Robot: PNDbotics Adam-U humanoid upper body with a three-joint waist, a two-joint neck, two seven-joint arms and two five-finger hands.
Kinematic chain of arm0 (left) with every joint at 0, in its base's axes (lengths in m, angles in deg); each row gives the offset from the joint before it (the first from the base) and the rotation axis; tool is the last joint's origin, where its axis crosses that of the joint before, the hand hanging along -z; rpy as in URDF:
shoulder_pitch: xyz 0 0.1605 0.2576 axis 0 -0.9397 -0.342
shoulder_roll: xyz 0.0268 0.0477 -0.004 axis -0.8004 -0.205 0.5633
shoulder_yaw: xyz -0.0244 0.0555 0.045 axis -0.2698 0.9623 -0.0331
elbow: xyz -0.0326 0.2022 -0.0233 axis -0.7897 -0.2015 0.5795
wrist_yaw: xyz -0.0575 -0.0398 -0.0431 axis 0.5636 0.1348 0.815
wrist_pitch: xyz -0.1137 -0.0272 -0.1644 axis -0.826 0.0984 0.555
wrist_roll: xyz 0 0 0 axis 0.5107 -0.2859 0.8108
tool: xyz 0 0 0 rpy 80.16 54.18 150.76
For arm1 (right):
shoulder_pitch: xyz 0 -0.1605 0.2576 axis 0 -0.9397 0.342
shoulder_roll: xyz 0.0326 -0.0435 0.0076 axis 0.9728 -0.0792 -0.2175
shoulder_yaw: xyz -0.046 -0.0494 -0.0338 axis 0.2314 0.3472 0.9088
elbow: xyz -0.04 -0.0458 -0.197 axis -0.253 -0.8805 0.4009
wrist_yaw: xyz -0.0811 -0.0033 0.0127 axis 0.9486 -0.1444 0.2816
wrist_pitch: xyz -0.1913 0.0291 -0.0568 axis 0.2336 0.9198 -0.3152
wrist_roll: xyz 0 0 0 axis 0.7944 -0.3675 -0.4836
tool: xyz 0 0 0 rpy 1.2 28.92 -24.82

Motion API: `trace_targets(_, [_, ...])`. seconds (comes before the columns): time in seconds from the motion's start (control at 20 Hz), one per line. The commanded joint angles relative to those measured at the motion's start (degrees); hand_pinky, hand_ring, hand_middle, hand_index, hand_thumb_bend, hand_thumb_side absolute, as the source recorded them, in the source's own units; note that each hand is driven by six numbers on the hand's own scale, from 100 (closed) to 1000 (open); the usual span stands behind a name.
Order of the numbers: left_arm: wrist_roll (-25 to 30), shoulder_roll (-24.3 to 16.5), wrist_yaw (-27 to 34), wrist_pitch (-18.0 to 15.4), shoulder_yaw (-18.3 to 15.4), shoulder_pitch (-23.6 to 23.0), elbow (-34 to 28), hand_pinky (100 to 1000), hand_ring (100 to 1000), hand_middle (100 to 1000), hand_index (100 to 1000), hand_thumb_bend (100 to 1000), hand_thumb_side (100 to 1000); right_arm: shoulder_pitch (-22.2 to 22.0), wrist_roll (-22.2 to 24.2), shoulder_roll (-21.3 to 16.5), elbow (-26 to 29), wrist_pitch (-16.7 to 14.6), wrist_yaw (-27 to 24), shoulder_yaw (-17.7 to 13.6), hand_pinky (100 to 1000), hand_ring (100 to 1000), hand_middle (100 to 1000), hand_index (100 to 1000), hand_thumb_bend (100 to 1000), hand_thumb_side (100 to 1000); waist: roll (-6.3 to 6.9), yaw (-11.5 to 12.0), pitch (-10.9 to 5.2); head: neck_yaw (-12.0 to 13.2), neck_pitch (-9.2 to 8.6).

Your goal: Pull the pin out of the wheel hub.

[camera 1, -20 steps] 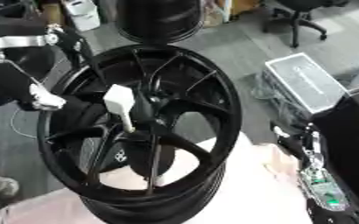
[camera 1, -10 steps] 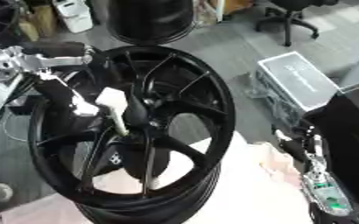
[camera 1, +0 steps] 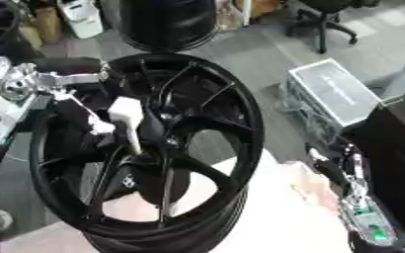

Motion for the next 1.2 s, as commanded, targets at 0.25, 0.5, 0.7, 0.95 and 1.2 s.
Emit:
trace_targets(0.25, [7.5, -1.0, 4.7, -6.9, -1.2, 1.4, -1.1, 718, 515, 448, 517, 226, 326, 0.4, 0.0, -1.0, 0.5, -0.2, -0.1, -0.1, 539, 509, 693, 863, 466, 211, -0.34, 0.2, -0.57, 0.0, -0.53])
trace_targets(0.5, [7.5, -3.7, 10.1, -4.3, -3.5, 3.3, -6.1, 728, 517, 441, 510, 227, 346, 0.3, -0.2, -1.0, 0.3, -0.2, -0.2, -0.3, 538, 509, 693, 862, 466, 211, -0.27, 0.7, -0.81, -0.3, -0.55])
trace_targets(0.7, [6.3, -8.6, 13.4, -2.0, -7.2, 4.6, -11.3, 745, 522, 445, 514, 235, 366, 0.1, -0.6, -1.2, 0.2, -0.3, -0.2, -0.7, 538, 509, 693, 862, 465, 211, -0.17, 1.6, -1.11, -0.8, -0.61])
trace_targets(0.95, [-0.3, -20.4, 14.6, 1.5, -15.0, 0.6, -16.5, 751, 529, 456, 522, 243, 375, -0.4, -1.4, -1.4, 0.1, -0.4, -0.4, -1.6, 539, 509, 693, 862, 465, 210, 0.1, 3.5, -1.23, -1.5, -0.74])
trace_targets(1.2, [-6.6, -27.8, 6.6, 5.0, -21.9, -10.9, -15.6, 754, 555, 497, 566, 261, 375, -0.3, -2.1, -1.2, 0.1, -0.6, -0.6, -2.1, 539, 509, 692, 862, 464, 208, 0.12, 5.2, -0.76, -2.0, -0.98])
